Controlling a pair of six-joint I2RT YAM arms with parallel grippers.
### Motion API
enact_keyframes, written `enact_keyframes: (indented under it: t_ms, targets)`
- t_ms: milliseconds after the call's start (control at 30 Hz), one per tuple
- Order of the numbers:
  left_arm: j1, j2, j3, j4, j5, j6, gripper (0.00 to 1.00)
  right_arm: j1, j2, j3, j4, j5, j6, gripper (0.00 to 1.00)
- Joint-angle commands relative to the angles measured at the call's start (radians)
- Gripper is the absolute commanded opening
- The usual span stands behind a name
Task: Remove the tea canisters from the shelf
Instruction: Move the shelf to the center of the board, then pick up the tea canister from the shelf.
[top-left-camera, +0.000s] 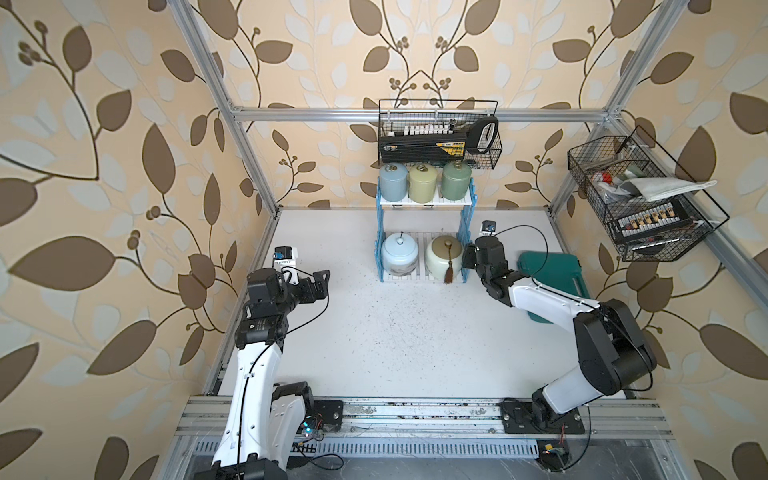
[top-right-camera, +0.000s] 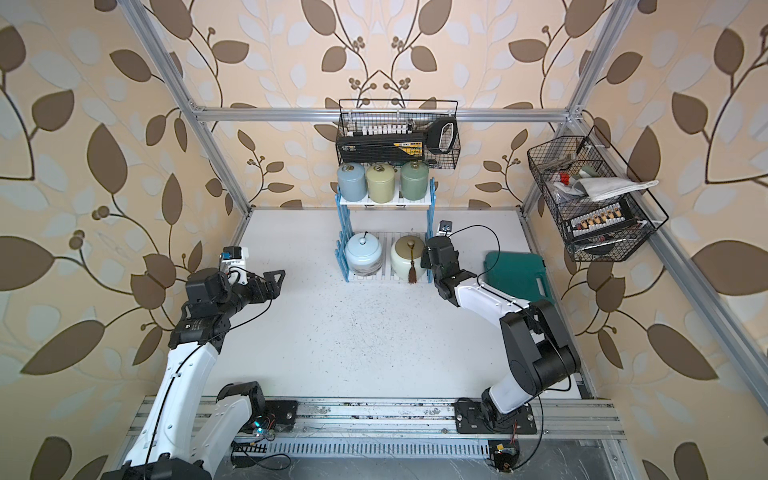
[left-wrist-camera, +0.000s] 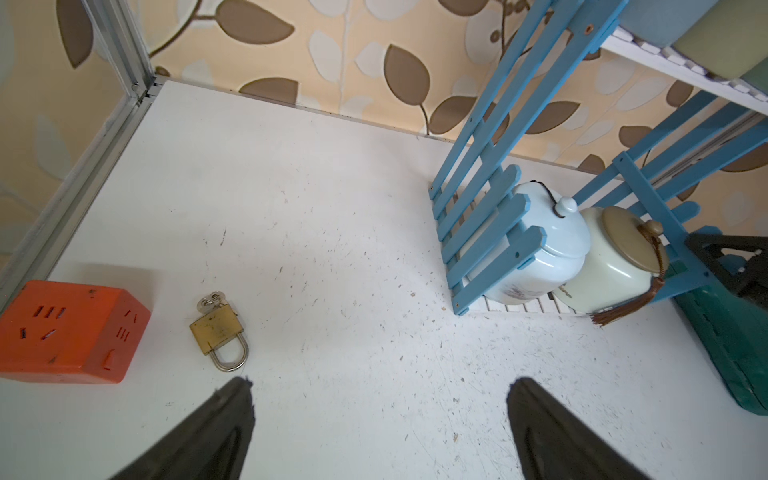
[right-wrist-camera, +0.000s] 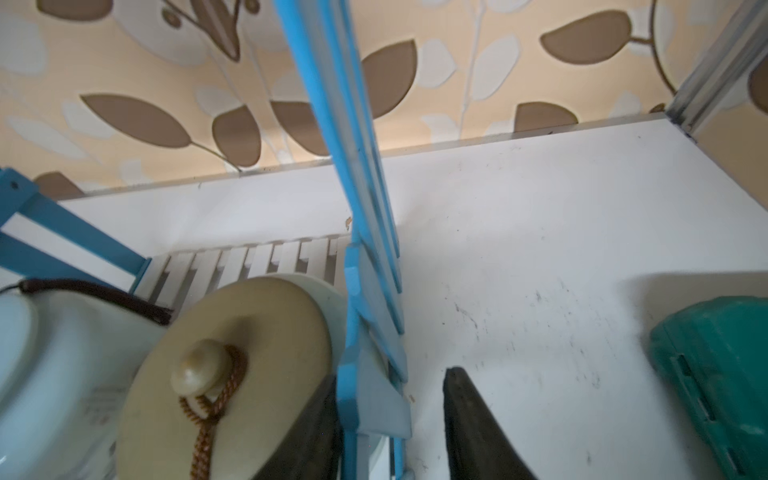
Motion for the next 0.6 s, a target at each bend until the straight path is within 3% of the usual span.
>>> enact_keyframes:
  t_ms: [0, 233, 567]
  targets:
    - [-0.009, -0.016, 0.023, 0.028, 0.076, 0.033, 0.99, -0.018, -0.085, 0.008, -0.025, 0.026, -0.034, 0.52]
    - [-0.047, -0.002, 0.069, -0.006, 0.094, 0.078, 0.99, -0.017, -0.228, 0.022, -0.133, -0.071, -0.135, 0.73]
    - [-0.118, -0.005, 0.126, -0.026, 0.093, 0.13, 0.99, -0.02, -0.307, 0.207, -0.364, -0.201, -0.261, 0.91]
